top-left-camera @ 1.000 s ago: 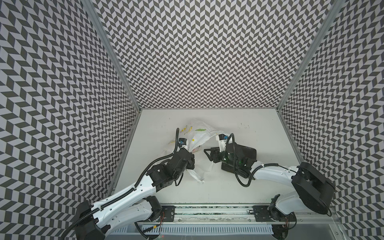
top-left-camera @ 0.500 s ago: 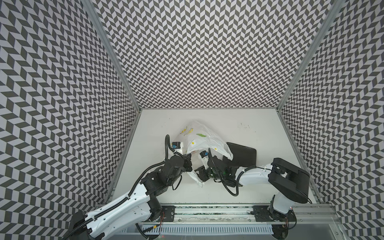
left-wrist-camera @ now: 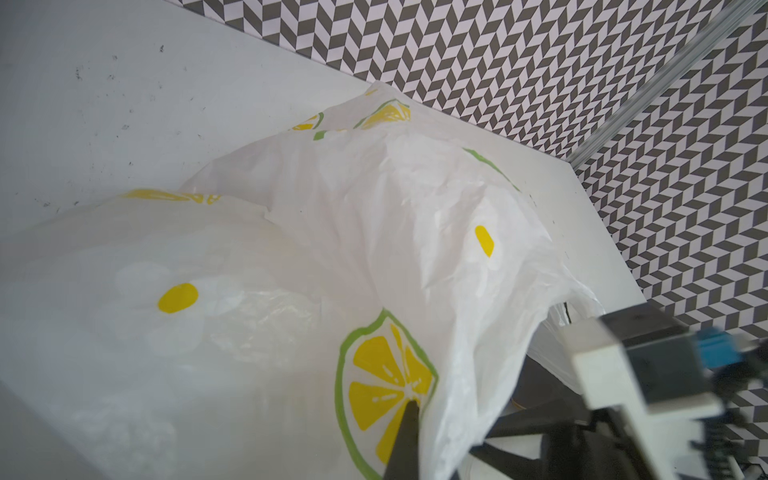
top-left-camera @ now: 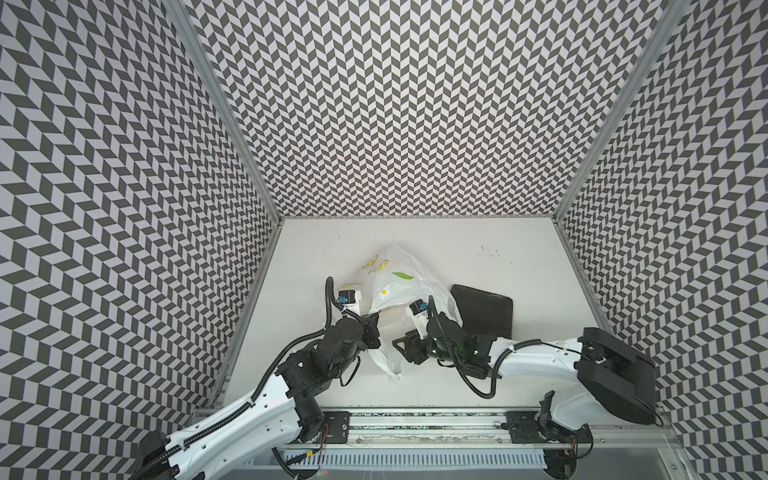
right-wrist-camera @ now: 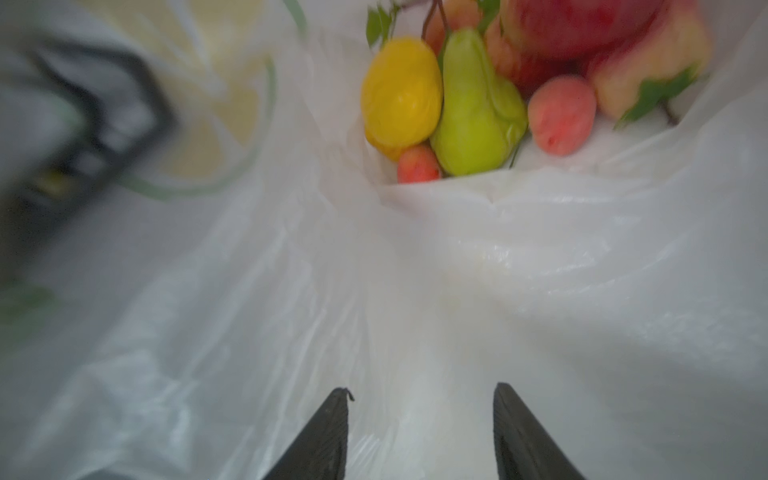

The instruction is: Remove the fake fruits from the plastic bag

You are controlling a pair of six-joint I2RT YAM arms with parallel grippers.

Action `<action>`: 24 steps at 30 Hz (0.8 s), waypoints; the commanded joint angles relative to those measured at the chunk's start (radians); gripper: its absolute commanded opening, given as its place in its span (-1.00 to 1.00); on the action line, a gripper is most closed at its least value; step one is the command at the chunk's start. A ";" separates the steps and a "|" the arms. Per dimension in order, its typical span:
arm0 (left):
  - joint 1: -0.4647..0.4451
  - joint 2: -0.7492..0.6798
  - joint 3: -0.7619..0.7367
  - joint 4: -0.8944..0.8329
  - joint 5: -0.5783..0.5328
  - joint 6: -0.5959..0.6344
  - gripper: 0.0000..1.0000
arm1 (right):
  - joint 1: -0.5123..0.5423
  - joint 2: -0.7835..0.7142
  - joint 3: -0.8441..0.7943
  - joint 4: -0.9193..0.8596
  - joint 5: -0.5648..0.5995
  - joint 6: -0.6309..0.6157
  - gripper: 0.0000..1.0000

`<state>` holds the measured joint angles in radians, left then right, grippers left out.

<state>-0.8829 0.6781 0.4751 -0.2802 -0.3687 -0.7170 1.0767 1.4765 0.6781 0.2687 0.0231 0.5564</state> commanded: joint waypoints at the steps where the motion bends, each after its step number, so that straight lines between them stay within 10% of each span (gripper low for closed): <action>1: 0.005 -0.027 -0.028 -0.007 0.008 -0.025 -1.00 | -0.001 -0.055 0.008 0.003 0.148 -0.017 0.08; 24: 0.005 -0.067 0.007 -0.088 -0.040 0.017 -1.00 | -0.042 0.437 0.414 0.140 0.190 0.080 0.14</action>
<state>-0.8829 0.6094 0.4438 -0.3405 -0.3824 -0.7048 1.0485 1.8774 1.0424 0.3698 0.2085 0.6296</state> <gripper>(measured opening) 0.047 0.574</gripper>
